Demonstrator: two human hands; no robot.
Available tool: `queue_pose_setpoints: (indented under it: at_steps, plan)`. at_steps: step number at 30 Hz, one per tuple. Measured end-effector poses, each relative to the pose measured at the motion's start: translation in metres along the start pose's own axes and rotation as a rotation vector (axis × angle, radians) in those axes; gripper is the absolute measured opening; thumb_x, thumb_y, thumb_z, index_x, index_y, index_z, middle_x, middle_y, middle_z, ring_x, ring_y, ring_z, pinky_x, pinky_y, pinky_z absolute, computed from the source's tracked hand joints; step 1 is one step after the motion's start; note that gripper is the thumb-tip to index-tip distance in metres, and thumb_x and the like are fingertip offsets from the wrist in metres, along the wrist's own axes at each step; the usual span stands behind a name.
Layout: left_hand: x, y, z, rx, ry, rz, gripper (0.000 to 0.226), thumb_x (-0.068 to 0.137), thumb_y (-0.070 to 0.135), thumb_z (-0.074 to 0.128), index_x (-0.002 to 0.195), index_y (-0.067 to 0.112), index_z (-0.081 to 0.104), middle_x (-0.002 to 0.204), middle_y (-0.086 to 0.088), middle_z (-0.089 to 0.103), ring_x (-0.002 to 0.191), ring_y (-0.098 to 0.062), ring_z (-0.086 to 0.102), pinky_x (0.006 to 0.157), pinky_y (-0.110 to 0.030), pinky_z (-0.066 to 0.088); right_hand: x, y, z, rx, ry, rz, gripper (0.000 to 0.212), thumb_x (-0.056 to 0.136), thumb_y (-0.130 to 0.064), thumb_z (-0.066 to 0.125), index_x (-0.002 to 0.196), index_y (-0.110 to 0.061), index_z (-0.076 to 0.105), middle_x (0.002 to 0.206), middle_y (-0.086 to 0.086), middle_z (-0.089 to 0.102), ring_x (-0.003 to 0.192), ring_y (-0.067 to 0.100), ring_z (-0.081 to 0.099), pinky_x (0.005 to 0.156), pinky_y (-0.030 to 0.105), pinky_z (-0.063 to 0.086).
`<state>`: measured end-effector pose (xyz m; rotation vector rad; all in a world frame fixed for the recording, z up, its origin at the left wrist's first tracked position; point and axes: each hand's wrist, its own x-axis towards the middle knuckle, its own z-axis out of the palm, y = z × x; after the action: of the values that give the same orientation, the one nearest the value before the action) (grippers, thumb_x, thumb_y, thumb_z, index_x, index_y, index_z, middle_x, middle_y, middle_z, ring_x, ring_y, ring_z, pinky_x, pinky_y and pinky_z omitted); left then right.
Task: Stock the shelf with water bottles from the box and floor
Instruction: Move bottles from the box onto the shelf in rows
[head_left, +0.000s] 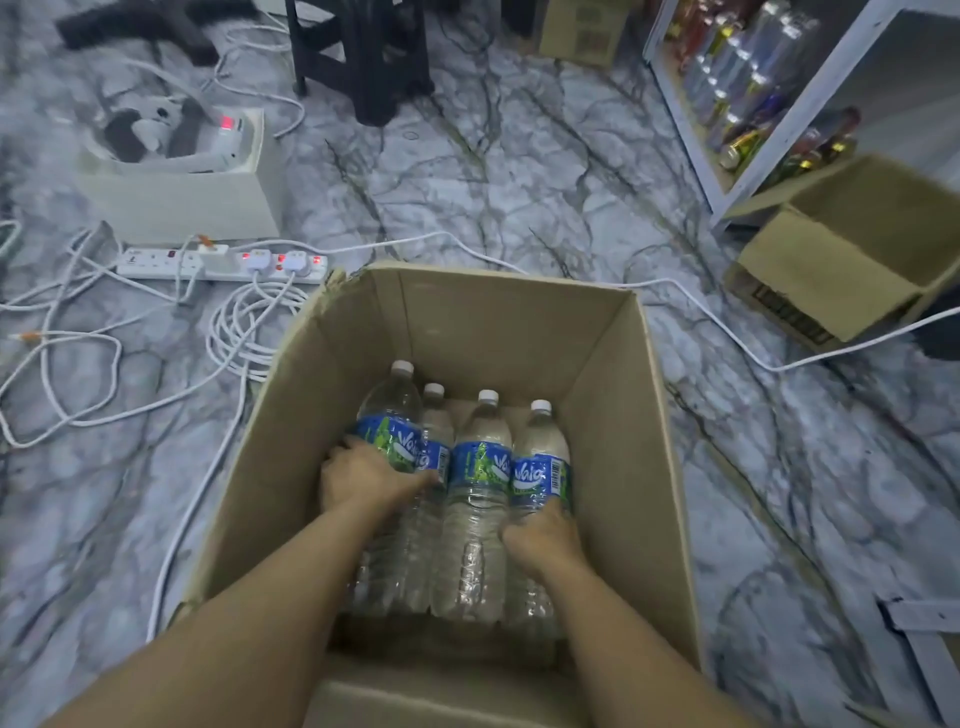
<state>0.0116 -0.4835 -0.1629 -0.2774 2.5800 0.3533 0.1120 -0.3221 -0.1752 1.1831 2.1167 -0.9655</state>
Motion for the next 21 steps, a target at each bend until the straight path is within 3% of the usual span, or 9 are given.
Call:
queue_pose_setpoints:
  at_steps: [4,7,12,16,18,21]
  plan:
    - [0.001,0.000,0.010,0.100,0.021,0.024,0.131,0.049,0.079,0.074,0.140,-0.003,0.028,0.134,-0.017,0.046,0.121,-0.028,0.050,0.096,-0.034,0.043,0.018,0.004,0.009,0.043,0.068,0.068,0.089,0.069,-0.043,0.065,0.145,-0.007,0.036,0.144,0.017,0.046,0.128,0.034,0.049,0.106,0.039,0.045]
    - [0.000,0.001,0.013,0.147,0.070,0.046,0.129,0.048,0.078,0.074,0.137,-0.003,0.030,0.130,-0.016,0.048,0.118,-0.026,0.051,0.093,-0.032,0.044,0.028,0.009,0.012,0.008,0.147,0.114,0.085,0.081,-0.041,0.069,0.145,-0.001,0.029,0.144,0.018,0.041,0.131,0.034,0.047,0.105,0.036,0.043]
    - [0.000,-0.006,0.011,-0.007,0.137,0.025,0.089,0.057,0.056,0.085,0.121,0.005,0.049,0.118,-0.016,0.059,0.107,-0.031,0.060,0.085,-0.036,0.049,0.041,0.005,0.024,-0.104,0.228,0.133,0.079,0.089,-0.036,0.066,0.143,0.005,0.026,0.139,0.022,0.039,0.125,0.035,0.050,0.097,0.038,0.048]
    - [-0.011,-0.007,0.013,-0.178,0.124,0.079,0.071,0.051,0.054,0.086,0.106,0.016,0.062,0.098,-0.006,0.070,0.089,-0.023,0.066,0.070,-0.030,0.052,0.048,0.010,0.033,-0.143,0.273,0.137,0.068,0.090,-0.032,0.065,0.138,0.001,0.029,0.137,0.018,0.044,0.122,0.031,0.054,0.096,0.036,0.051]
    - [-0.018,0.000,0.020,-0.219,0.048,0.142,0.066,0.049,0.053,0.086,0.102,0.021,0.064,0.095,-0.002,0.071,0.083,-0.017,0.065,0.068,-0.025,0.049,0.048,0.013,0.031,-0.104,0.234,0.128,0.082,0.082,-0.039,0.074,0.138,0.000,0.028,0.137,0.017,0.043,0.124,0.032,0.052,0.098,0.037,0.049]
    - [-0.024,0.010,0.030,-0.242,-0.065,0.146,0.065,0.051,0.051,0.087,0.103,0.022,0.062,0.098,0.000,0.067,0.089,-0.019,0.065,0.078,-0.028,0.054,0.048,0.015,0.023,-0.080,0.183,0.104,0.099,0.071,-0.046,0.084,0.141,-0.002,0.028,0.139,0.017,0.042,0.128,0.032,0.050,0.099,0.038,0.046]
